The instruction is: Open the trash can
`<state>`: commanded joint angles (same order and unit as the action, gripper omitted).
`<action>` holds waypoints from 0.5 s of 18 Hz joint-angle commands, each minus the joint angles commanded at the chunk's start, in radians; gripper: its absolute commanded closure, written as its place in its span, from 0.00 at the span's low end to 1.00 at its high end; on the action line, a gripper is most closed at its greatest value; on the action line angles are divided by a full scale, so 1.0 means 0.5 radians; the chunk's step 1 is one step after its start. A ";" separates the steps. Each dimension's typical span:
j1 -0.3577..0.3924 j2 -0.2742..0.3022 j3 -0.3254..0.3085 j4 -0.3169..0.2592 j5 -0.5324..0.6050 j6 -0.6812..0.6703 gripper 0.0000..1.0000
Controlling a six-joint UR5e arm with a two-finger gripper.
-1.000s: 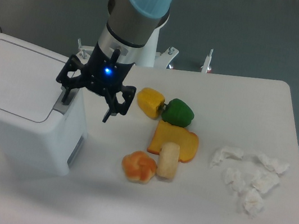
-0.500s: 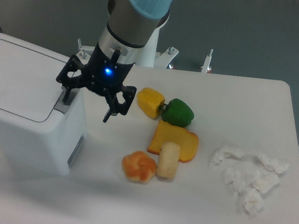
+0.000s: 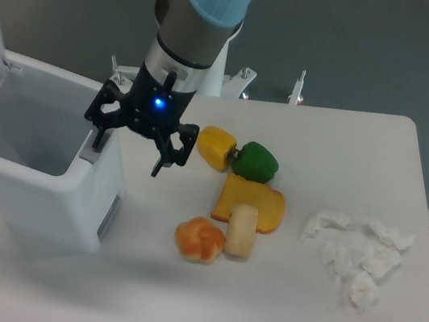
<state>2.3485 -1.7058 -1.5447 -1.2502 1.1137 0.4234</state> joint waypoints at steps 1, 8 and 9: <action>0.003 0.000 0.003 0.000 0.000 0.000 0.00; 0.104 0.000 0.086 0.003 -0.003 -0.006 0.00; 0.126 -0.015 0.086 0.024 -0.003 0.015 0.00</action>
<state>2.4113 -1.7134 -1.5018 -1.2380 1.1121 0.4309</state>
